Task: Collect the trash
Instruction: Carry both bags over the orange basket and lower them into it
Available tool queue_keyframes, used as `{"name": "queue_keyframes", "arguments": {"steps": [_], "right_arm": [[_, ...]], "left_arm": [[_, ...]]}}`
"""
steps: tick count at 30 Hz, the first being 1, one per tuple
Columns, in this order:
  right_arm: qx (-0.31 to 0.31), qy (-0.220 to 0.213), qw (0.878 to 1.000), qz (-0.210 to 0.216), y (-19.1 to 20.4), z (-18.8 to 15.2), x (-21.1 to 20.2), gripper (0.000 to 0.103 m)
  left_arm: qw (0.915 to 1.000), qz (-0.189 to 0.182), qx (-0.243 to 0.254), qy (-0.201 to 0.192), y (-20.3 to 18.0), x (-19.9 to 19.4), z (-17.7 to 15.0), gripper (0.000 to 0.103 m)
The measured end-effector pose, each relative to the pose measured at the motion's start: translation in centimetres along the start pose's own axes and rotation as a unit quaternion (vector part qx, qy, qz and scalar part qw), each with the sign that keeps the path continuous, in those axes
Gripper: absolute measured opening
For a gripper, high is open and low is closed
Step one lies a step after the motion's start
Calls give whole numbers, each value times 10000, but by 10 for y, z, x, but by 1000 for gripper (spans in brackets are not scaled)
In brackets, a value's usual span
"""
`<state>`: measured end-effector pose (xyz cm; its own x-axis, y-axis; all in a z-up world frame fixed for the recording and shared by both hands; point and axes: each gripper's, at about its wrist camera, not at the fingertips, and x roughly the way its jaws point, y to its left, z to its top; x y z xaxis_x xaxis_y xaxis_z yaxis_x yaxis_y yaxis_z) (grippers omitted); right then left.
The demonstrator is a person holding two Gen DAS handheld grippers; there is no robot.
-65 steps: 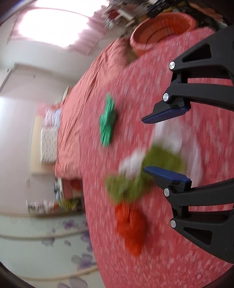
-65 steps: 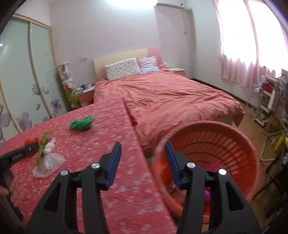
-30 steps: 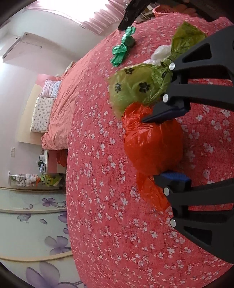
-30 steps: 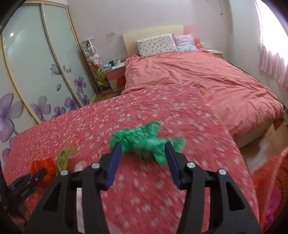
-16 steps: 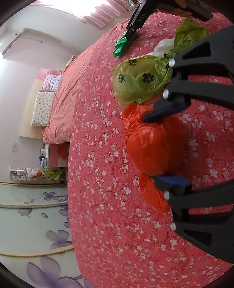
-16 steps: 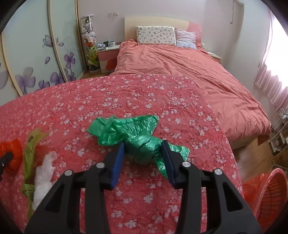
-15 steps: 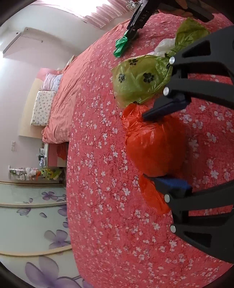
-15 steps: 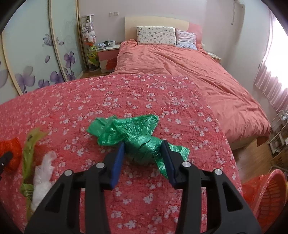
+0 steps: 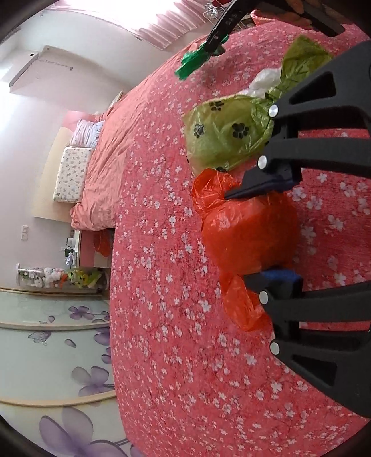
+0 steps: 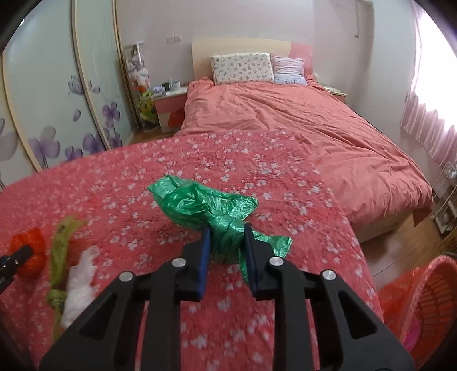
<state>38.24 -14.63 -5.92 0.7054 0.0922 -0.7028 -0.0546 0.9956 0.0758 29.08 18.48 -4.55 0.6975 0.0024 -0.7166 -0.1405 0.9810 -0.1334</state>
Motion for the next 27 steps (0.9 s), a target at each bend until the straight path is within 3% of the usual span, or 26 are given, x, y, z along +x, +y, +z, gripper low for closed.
{"name": "queue_keyframes", "arguments": {"steps": [12, 20, 27], "right_arm": [[661, -552, 9960, 228, -39, -13, -110, 23], [1062, -933, 9896, 248, -75, -34, -179, 23], [1255, -1153, 9854, 46, -109, -61, -222, 23]], "left_arm": [[9985, -108, 54, -535, -23, -77, 8, 42], [9937, -512, 413, -903, -79, -132, 6, 42], [9866, -965, 841, -1010, -138, -156, -13, 42]]}}
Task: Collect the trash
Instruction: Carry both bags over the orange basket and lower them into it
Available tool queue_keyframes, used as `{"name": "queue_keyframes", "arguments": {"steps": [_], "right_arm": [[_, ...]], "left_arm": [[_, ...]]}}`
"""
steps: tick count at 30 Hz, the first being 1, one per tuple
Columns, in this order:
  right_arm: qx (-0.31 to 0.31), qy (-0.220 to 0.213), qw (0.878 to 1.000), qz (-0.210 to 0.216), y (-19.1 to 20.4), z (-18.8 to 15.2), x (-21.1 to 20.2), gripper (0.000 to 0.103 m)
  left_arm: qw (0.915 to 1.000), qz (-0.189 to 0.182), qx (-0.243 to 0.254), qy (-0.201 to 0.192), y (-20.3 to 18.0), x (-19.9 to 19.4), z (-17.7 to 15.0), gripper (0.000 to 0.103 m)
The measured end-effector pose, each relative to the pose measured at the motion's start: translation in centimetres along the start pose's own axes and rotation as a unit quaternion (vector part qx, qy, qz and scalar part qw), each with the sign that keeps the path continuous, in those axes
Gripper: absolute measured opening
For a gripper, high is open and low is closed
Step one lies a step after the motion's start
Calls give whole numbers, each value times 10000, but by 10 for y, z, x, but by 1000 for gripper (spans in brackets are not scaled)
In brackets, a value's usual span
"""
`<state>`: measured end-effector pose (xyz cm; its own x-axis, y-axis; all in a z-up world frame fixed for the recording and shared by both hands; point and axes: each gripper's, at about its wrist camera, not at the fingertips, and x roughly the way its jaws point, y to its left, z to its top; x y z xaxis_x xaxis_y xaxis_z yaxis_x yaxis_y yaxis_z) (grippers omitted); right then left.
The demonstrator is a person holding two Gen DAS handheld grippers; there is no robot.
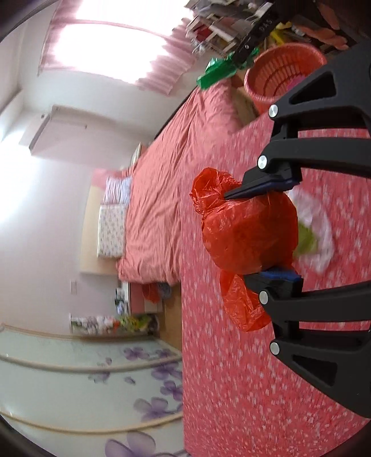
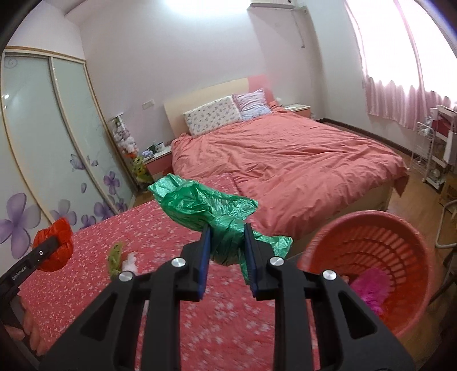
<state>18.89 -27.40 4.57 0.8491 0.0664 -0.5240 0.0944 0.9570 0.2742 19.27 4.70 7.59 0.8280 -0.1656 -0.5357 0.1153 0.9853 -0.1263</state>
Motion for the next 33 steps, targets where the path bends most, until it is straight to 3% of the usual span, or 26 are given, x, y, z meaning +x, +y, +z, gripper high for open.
{"name": "queue_keyframes", "arguments": {"steps": [13, 33], "right_arm": [[287, -515, 9966, -579, -74, -14, -56, 23], [877, -689, 9872, -1139, -172, -31, -68, 24]], "left_arm": [[9934, -993, 492, 281, -105, 21, -26, 42], [9743, -1902, 1017, 657, -218, 50, -63, 42]]}}
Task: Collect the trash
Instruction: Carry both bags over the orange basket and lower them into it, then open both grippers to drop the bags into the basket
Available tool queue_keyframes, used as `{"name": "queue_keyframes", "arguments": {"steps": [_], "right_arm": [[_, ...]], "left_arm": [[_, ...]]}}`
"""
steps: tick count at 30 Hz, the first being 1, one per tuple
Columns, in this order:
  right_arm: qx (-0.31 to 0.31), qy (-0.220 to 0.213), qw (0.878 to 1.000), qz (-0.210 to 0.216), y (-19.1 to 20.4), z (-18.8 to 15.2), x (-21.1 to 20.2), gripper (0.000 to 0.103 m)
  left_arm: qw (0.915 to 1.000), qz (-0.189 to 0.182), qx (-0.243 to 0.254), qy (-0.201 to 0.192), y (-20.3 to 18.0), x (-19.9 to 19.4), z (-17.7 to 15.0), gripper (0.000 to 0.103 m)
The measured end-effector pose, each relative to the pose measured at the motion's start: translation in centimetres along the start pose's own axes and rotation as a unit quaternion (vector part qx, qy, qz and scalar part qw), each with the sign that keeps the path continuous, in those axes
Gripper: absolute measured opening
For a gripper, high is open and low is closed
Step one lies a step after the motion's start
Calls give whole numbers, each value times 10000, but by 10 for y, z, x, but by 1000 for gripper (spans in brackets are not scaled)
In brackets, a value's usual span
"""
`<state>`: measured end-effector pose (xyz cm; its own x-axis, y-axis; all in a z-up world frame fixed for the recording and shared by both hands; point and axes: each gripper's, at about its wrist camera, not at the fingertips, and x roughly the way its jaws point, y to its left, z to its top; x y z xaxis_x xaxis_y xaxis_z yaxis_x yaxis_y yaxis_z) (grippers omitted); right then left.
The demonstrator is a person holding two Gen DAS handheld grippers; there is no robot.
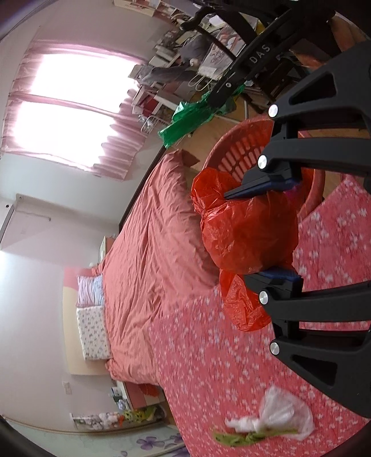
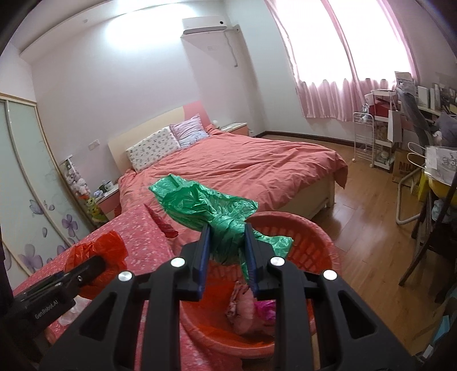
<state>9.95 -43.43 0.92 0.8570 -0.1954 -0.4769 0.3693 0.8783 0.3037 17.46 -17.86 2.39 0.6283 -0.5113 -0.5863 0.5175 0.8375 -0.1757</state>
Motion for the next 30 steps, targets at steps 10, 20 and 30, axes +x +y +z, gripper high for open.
{"name": "queue_keyframes", "arguments": {"steps": [10, 20, 30], "right_arm": [[277, -71, 9995, -110, -29, 1, 6, 24], [337, -46, 9993, -139, -37, 1, 19, 24], [509, 12, 9987, 17, -47, 6, 34, 33]], "left_arm": [[9994, -272, 162, 99, -28, 24, -3, 42], [9983, -478, 177, 268, -41, 46, -6, 42], [9979, -453, 166, 422, -44, 63, -11, 55]]}}
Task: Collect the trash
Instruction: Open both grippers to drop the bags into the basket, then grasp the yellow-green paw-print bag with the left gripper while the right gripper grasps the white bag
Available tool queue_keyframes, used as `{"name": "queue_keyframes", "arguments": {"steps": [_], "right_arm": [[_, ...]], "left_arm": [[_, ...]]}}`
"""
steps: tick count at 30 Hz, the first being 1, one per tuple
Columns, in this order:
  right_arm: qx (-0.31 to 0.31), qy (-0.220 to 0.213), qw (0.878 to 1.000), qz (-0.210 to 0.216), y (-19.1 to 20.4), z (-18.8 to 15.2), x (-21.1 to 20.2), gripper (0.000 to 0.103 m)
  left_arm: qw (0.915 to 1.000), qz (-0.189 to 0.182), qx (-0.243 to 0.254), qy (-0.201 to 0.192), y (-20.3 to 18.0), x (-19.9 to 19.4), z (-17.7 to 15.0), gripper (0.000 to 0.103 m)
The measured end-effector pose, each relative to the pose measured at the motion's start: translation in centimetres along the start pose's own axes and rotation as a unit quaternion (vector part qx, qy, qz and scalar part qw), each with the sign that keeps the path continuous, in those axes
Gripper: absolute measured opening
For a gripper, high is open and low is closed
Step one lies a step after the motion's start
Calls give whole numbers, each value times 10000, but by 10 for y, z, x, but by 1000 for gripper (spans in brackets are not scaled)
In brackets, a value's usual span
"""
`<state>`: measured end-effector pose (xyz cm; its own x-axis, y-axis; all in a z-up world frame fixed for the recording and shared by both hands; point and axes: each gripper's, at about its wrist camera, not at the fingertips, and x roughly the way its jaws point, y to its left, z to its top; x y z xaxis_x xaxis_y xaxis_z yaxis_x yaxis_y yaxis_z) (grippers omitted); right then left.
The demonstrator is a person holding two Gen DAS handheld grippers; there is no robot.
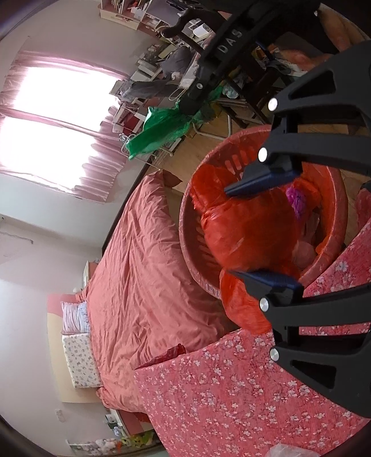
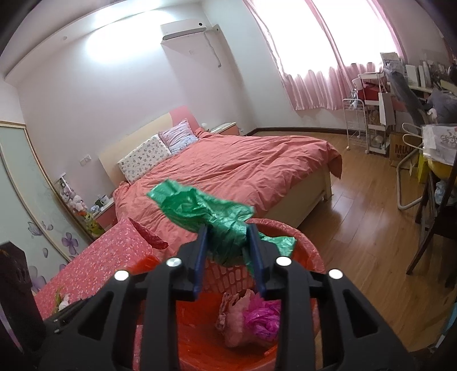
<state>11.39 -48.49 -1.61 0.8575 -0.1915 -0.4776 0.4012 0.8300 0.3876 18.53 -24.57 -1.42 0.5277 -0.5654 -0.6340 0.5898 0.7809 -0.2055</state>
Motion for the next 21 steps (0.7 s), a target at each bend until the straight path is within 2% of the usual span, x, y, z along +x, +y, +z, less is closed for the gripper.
{"name": "queue_keyframes", "arguments": {"steps": [2, 3, 4, 10, 16, 21], "right_arm": [[25, 43, 10000, 10, -2, -1, 5, 34], [46, 85, 10000, 19, -4, -3, 7, 37], [63, 109, 9999, 23, -5, -3, 9, 42], [-117, 109, 9998, -145, 0, -11, 8, 54], [-463, 164, 9986, -176, 22, -19, 8, 55], [-777, 308, 9965, -34, 50, -32, 10, 55]], "left_arm": [[10000, 56, -55, 55, 5, 2, -1, 60], [9999, 92, -83, 78, 8, 3, -2, 62], [9998, 137, -91, 92, 10, 3, -3, 63], [9983, 549, -174, 66, 35, -12, -10, 63], [9950, 963, -240, -104, 69, -42, -16, 63], [9880, 1451, -419, -310, 110, -80, -20, 63]]}}
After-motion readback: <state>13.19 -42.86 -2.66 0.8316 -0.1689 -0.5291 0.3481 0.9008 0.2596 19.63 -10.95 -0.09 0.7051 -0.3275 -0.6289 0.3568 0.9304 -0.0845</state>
